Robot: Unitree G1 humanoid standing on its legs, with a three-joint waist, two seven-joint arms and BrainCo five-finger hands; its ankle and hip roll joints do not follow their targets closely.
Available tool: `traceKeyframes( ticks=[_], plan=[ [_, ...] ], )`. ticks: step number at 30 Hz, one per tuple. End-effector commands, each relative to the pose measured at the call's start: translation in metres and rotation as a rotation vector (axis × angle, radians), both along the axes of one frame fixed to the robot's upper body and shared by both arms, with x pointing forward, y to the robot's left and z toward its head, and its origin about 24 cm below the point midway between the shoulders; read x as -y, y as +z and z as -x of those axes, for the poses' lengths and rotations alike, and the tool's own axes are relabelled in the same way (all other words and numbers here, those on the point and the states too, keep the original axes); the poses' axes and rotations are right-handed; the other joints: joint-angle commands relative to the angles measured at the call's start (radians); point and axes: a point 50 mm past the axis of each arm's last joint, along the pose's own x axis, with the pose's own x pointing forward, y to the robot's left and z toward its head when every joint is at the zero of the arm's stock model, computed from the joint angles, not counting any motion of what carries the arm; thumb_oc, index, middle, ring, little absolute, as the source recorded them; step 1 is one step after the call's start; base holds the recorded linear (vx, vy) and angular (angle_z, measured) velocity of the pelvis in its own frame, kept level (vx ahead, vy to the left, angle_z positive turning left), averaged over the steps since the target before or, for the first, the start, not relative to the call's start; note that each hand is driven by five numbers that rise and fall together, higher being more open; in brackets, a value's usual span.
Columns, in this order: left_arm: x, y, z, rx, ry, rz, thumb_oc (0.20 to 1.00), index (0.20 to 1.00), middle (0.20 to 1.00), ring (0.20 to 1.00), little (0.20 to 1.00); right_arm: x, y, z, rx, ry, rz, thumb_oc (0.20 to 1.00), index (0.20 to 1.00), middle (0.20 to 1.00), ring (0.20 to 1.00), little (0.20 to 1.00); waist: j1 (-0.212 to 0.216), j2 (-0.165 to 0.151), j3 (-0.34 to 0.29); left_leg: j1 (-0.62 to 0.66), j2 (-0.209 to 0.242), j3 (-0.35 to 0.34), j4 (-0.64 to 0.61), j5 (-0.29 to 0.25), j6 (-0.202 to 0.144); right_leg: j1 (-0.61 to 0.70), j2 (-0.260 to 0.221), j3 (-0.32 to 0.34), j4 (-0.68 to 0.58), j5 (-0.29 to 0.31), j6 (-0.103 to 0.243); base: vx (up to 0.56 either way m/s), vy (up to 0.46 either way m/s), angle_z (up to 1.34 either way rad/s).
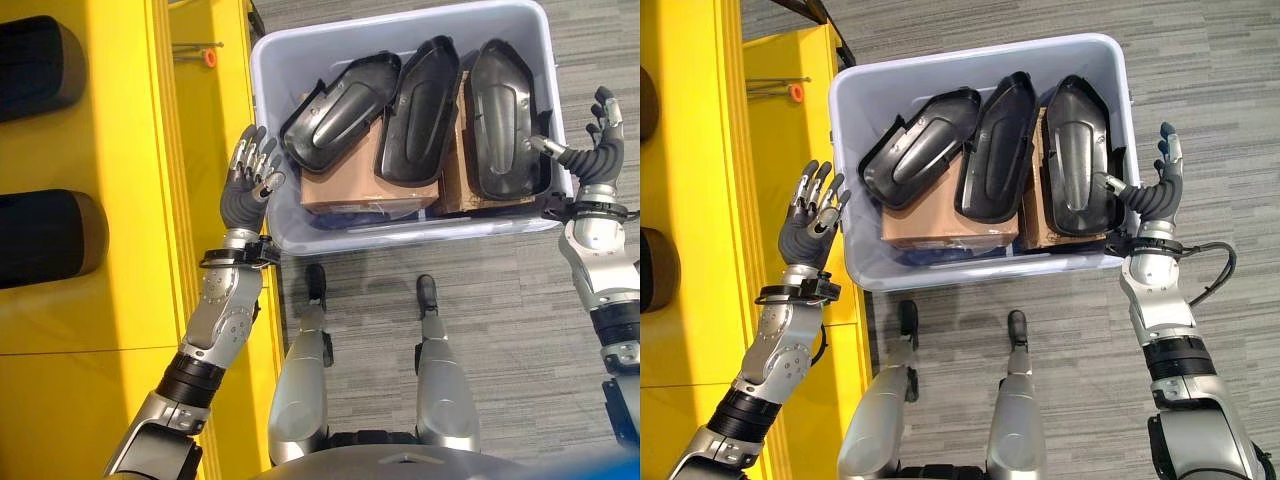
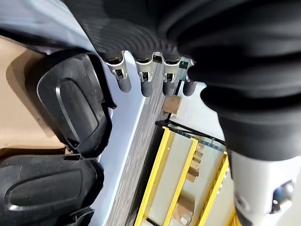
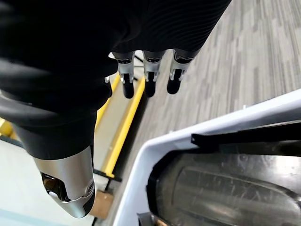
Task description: Move parts from the plastic box to the shelf.
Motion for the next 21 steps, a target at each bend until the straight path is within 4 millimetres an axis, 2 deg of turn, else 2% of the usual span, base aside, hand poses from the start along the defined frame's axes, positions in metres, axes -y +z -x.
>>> traceKeyframes(
  ticks=[1,5,21],
  plan=[
    [0.000,0.020,0.009,0.133,-0.013,0.027,1.000,1.000,1.000,1.000,1.000,0.001,0.029,0.002,0.126,0.005,0.036,1.000,1.000,1.000,1.000,1.000,0.013,-0.019,-0.039,-0.003,0.059,-0.001,0.099,-0.109,-0.008,-0.086,0.007,0.027,0.131,-0.047,-0.042,-0.02,-0.022,-0.05],
    [0.003,0.024,0.009,0.149,-0.029,0.035,1.000,1.000,1.000,1.000,1.000,-0.003,0.042,-0.003,0.144,0.010,0.074,1.000,1.000,1.000,1.000,1.000,0.013,-0.012,-0.024,-0.007,0.061,0.010,0.091,-0.103,-0.010,-0.104,0.013,0.034,0.136,-0.044,-0.043,-0.02,-0.020,-0.08],
    [0.012,0.031,0.010,0.176,-0.064,0.037,1.000,1.000,1.000,1.000,1.000,-0.007,0.058,-0.033,0.078,-0.028,0.083,1.000,1.000,1.000,1.000,1.000,0.034,0.020,0.020,-0.038,0.048,0.006,0.085,-0.093,-0.012,-0.148,0.016,0.028,0.157,-0.040,-0.046,0.00,-0.003,0.00]
  ],
)
